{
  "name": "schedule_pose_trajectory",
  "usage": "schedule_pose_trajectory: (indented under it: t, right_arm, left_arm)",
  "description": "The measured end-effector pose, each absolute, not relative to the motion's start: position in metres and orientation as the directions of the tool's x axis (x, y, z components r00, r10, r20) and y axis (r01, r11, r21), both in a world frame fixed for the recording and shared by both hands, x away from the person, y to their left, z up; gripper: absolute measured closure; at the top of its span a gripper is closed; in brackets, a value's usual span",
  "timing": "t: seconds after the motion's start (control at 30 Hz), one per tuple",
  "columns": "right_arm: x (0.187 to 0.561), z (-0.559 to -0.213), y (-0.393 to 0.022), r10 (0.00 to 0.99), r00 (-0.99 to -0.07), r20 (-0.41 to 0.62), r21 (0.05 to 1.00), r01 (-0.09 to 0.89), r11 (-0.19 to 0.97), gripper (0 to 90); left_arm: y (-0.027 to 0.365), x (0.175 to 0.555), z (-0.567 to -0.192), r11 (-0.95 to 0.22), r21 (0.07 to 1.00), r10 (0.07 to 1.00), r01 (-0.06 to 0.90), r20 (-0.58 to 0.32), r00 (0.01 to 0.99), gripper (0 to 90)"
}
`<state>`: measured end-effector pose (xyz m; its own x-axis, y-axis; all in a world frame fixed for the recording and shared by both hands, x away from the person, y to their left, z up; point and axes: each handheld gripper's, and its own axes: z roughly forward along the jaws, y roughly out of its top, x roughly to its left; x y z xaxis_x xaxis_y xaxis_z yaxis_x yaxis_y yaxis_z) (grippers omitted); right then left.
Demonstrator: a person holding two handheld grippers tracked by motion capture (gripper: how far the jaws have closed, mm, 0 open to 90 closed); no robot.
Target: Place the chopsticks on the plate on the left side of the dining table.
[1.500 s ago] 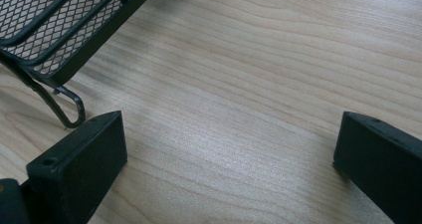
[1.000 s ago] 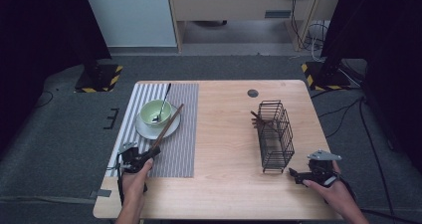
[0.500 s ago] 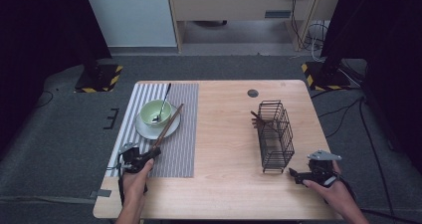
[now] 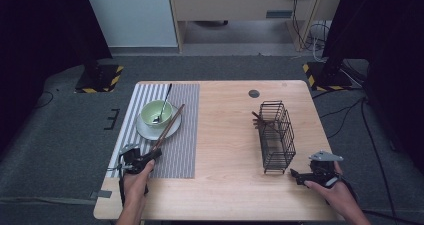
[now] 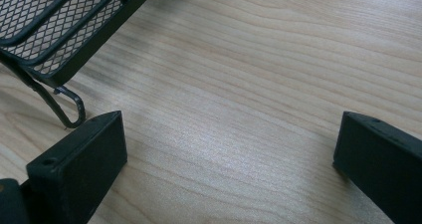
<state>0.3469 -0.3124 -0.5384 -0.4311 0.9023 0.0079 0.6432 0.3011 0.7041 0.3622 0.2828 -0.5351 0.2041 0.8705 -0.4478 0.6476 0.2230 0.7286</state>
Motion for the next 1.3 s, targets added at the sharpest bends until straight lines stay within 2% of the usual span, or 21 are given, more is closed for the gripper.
schedule_pose_trajectory:
  t: [1.1,1.3]
  right_arm:
    - [0.3469,-0.5384,-0.3124,0.902,-0.432,0.008,0.704,0.643,0.302,0.4]
    - [0.3468,-0.5384,-0.3123,0.902,-0.431,0.008,0.704,0.643,0.301,0.4]
  left_arm:
    - [0.2829,0.3608,-0.5367,0.234,0.718,0.875,0.656,-0.450,0.181,78.8]
    - [0.2799,0.3595,-0.5361,0.226,0.719,0.878,0.657,-0.443,0.184,74.3]
